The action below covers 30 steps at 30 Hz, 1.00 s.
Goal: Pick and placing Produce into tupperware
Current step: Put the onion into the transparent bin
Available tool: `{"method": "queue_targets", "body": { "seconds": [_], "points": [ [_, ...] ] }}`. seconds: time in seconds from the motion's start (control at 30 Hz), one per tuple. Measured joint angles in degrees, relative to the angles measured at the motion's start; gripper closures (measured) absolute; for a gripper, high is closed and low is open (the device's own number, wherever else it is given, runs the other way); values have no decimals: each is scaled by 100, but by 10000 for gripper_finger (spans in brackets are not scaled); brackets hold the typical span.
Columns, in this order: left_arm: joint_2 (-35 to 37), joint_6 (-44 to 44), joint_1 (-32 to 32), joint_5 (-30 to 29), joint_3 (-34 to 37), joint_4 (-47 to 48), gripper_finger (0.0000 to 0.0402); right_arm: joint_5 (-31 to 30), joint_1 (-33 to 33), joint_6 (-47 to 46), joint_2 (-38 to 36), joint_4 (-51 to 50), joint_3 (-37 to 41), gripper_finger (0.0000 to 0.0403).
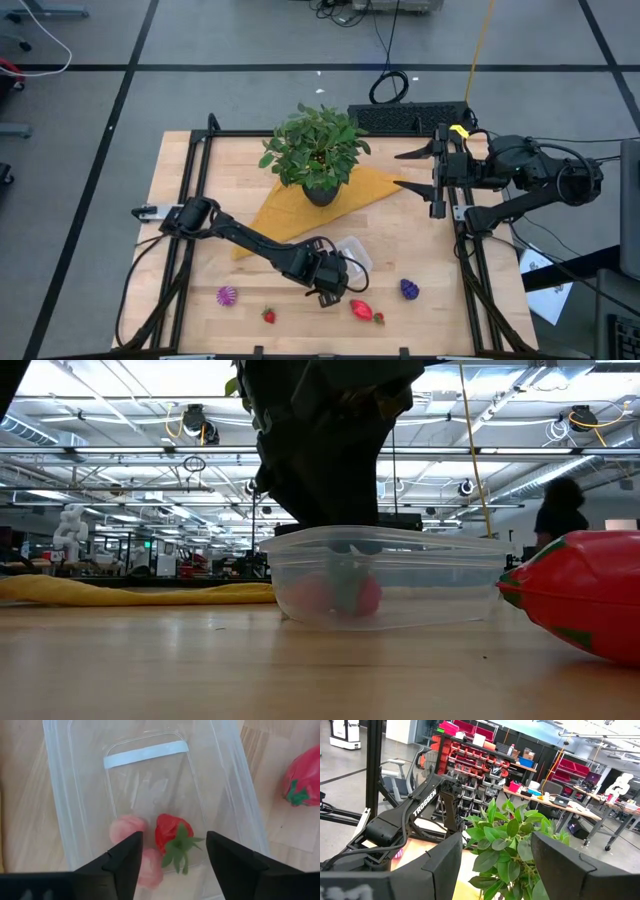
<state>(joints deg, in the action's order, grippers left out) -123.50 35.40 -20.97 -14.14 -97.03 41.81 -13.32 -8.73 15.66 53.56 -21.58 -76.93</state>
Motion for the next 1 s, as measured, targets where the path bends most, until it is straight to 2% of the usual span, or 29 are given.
{"method": "queue_targets", "body": {
  "seconds": [0.17, 0.33, 0.47, 0.57, 0.7, 0.83, 1.0],
  "points": [
    [146, -174, 0, -92, 0, -6, 164, 0, 0, 2, 0, 2, 0, 174],
    [612, -422, -23, -191, 0, 39, 162, 0, -1, 1, 0, 3, 0, 174],
    [1104, -471, -231, -466, -4, 232, 162, 0, 0, 0, 0, 2, 0, 174],
    [1376, -387, -533, -427, -4, 481, 162, 0, 0, 1, 0, -11, 0, 174],
    [1497, 263, -1074, -392, -4, 1136, 162, 0, -2, 0, 0, -13, 2, 174],
    [1473, 1484, -1608, -329, 2, 2165, 162, 0, -2, 0, 2, -9, 2, 174],
    [1434, 2643, -2112, -448, 4, 2622, 162, 0, -1, -10, 2, 34, 2, 174]
  ]
}}
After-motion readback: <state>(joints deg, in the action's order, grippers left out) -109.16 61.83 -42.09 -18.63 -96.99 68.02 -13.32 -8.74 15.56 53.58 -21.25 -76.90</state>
